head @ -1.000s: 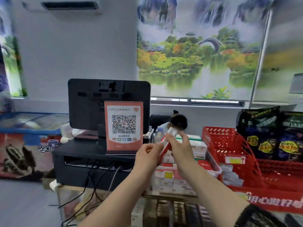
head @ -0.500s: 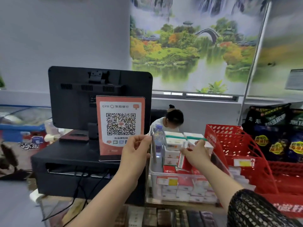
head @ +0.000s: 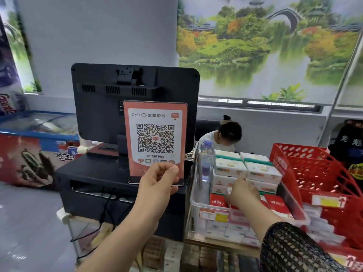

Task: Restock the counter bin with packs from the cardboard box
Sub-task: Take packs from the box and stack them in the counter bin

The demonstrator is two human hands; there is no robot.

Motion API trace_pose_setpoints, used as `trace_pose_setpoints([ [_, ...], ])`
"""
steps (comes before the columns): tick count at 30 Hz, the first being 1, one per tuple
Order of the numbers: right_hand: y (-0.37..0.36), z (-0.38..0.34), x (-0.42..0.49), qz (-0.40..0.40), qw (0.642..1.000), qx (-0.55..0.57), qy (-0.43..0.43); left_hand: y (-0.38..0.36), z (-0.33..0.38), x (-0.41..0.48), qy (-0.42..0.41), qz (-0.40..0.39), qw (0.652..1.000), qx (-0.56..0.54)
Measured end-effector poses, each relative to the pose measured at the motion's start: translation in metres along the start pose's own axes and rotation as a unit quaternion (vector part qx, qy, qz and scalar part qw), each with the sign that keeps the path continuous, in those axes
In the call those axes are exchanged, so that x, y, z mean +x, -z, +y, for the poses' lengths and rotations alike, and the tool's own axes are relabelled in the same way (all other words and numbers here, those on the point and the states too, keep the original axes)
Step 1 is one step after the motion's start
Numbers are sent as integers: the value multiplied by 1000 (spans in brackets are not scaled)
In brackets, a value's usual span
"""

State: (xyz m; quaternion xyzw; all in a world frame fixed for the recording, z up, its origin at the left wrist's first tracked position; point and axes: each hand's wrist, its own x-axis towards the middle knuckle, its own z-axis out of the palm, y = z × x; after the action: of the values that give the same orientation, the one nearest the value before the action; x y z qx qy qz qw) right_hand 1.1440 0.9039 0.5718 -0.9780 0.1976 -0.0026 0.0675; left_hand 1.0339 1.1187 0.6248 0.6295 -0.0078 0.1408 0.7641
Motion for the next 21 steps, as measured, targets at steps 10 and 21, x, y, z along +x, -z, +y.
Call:
trace_pose_setpoints([
  [10, -7, 3, 3, -25, 999, -23, 20, -5, -6, 1, 14, 4, 1000, 13],
  [21, 43, -11, -29, -12, 995, 71, 64, 2, -13, 5, 49, 22, 998, 44],
])
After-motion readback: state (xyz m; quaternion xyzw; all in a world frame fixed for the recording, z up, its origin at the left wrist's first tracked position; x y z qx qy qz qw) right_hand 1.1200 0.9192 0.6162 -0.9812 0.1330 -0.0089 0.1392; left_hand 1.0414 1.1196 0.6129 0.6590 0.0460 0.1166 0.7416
